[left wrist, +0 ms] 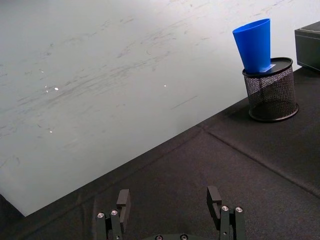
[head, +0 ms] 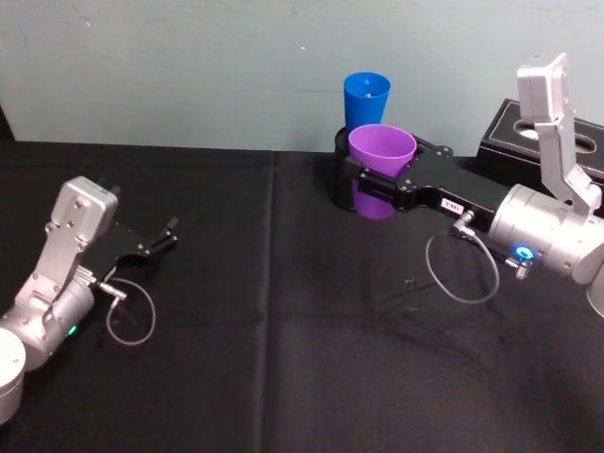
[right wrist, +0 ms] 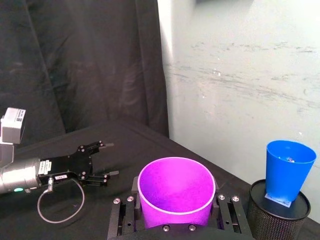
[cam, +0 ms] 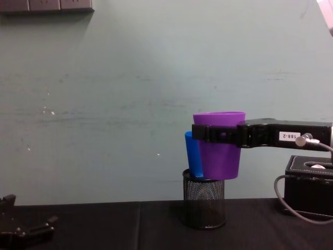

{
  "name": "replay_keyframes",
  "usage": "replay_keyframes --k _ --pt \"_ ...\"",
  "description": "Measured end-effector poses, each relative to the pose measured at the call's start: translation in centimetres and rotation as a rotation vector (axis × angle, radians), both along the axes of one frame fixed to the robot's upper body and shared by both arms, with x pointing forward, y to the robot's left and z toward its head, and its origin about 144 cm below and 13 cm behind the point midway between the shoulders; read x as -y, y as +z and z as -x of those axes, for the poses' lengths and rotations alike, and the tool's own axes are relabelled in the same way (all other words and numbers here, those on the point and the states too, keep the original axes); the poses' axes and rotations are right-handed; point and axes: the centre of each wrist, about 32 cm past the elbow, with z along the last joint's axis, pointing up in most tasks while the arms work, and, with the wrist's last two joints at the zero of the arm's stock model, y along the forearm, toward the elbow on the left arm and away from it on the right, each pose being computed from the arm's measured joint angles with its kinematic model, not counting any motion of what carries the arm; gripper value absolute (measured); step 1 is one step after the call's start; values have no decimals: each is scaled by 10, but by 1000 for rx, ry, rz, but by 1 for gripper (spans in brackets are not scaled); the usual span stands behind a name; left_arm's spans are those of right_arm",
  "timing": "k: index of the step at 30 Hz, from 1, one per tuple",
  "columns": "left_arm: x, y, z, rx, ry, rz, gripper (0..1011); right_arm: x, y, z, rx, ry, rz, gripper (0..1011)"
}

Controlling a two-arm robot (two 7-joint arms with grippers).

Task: Pick up one cup with a gripper and tap it against the other cup.

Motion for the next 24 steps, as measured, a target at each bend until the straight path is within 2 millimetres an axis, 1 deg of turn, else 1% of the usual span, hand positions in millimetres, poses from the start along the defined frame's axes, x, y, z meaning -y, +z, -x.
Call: replay_keyframes --k 24 --pt "0 0 0 0 0 0 1005 0 -1 0 -1 -1 0 743"
